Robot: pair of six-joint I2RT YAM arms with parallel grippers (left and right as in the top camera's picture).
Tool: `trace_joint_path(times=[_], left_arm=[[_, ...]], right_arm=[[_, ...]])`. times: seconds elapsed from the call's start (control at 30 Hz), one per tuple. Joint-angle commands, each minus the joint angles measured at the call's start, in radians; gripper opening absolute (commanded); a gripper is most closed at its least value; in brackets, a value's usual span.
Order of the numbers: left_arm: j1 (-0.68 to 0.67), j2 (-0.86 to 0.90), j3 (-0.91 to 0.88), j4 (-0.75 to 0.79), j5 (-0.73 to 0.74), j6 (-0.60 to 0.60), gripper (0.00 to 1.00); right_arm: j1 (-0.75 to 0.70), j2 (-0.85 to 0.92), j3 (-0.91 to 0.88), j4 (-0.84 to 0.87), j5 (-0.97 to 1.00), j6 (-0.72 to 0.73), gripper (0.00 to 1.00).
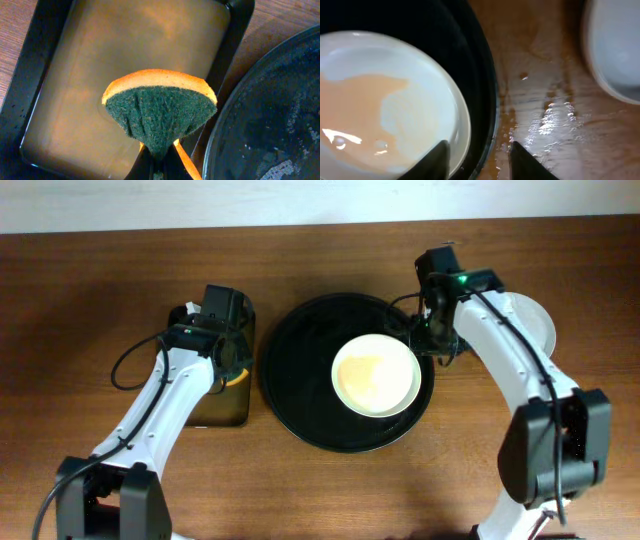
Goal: Clean dirty plates on tray and stack at the side
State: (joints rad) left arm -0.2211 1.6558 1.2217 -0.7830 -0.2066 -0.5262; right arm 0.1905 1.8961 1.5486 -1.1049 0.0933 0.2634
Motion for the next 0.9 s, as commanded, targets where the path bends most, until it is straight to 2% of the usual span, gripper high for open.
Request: trace_joint_path(times=[0.0, 0.07, 0.17, 0.23, 0.3, 0.5, 0.63, 0.73, 0.87], left_arm=[[0.002, -0.013, -0.002, 0.0, -0.003, 0.008, 0.0], [0.002, -0.013, -0.002, 0.0, -0.003, 0.008, 0.0], [0.002, -0.013, -0.002, 0.0, -0.003, 0.008, 0.0], [0.002, -0.013, -0.002, 0.0, -0.003, 0.008, 0.0], [0.002, -0.013, -0.002, 0.0, -0.003, 0.008, 0.0], [0.001, -0.013, -0.002, 0.0, -0.003, 0.008, 0.0], [0.001, -0.013, -0.002, 0.0, -0.003, 0.008, 0.0], [0.002, -0.013, -0.002, -0.001, -0.002, 0.008, 0.0], [0.002, -0.013, -0.002, -0.001, -0.002, 0.008, 0.0]], right_arm=[[0.0, 0.054, -0.072, 0.057, -0.09, 0.003, 0.8], [0.0, 0.06, -0.116, 0.105, -0.108, 0.003, 0.99], [0.0, 0.06, -0.205, 0.19, -0.163, 0.003, 1.0], [0.0, 0.06, -0.223, 0.207, -0.161, 0.004, 0.84], [-0.001, 0.058, -0.218, 0.204, -0.16, 0.003, 0.58], [-0.001, 0.036, -0.151, 0.152, -0.098, 0.026, 0.56], [0.001, 0.042, -0.152, 0.156, -0.134, 0.026, 0.46], [0.033, 0.078, -0.171, 0.179, -0.142, 0.027, 0.45], [0.051, 0.126, -0.176, 0.178, -0.135, 0.03, 0.38]])
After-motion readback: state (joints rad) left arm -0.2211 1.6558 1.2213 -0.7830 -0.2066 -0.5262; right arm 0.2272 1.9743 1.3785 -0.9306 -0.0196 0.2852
